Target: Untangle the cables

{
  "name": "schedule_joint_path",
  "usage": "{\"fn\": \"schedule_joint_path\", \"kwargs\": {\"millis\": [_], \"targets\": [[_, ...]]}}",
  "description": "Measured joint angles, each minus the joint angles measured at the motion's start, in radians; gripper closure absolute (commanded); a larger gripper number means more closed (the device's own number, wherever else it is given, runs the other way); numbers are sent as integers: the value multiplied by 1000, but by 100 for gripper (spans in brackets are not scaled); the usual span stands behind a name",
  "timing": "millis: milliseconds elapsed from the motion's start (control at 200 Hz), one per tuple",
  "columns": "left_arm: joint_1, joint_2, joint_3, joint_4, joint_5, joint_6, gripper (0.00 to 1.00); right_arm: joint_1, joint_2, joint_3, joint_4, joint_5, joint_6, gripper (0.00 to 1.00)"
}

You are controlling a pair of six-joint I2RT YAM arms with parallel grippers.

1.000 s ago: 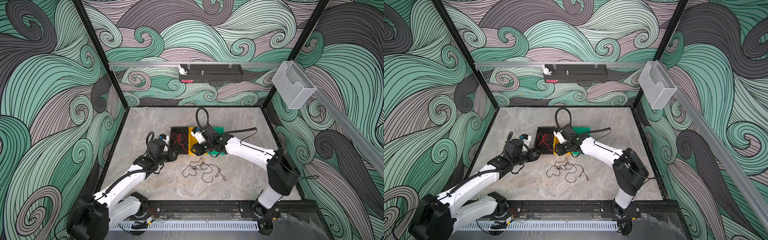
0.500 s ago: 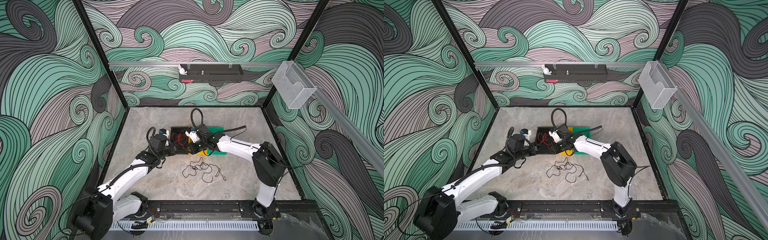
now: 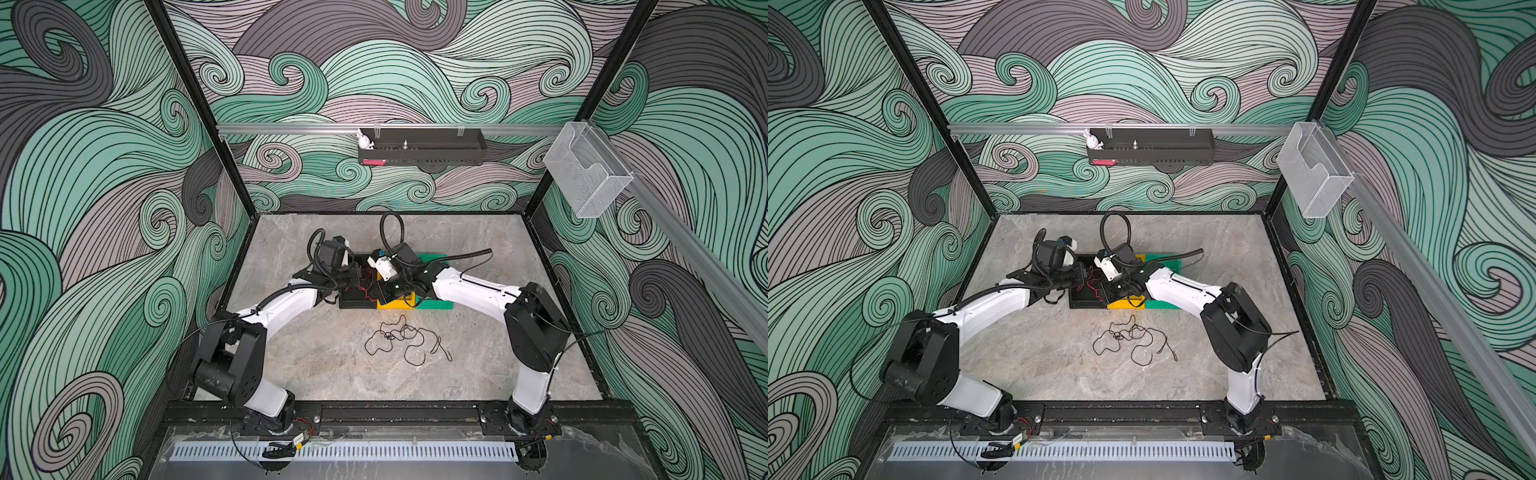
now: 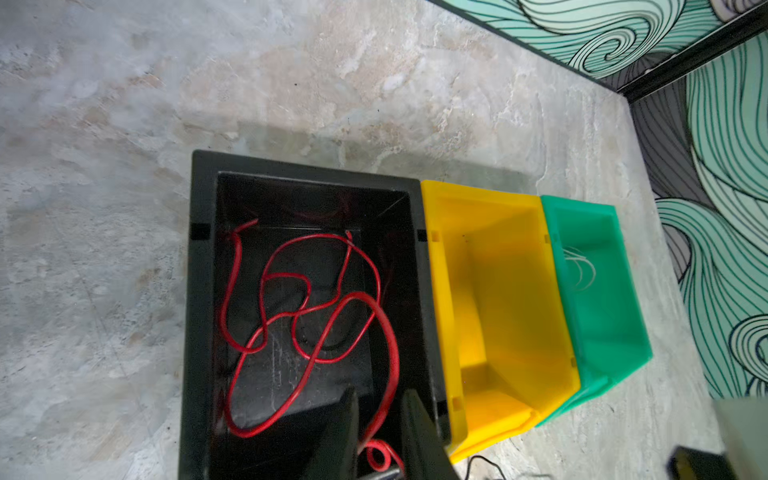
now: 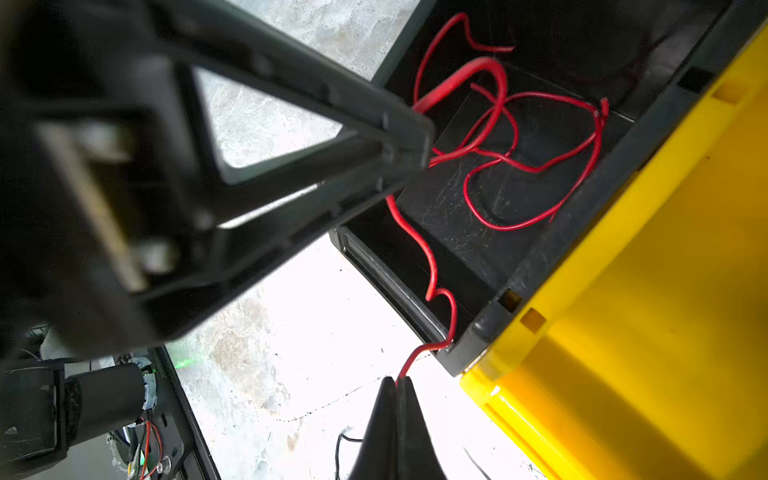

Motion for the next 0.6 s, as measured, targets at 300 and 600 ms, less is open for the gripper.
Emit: {"fn": "schedule_joint_path", "kwargs": {"millis": [300,600], "targets": [[12,10,23,-21,0,20,90,-6,0,12,-37,-16,-61,66],[23,53,26,-20,-3,24,95,-7,0,7,-69,-31,-111,69]]}}
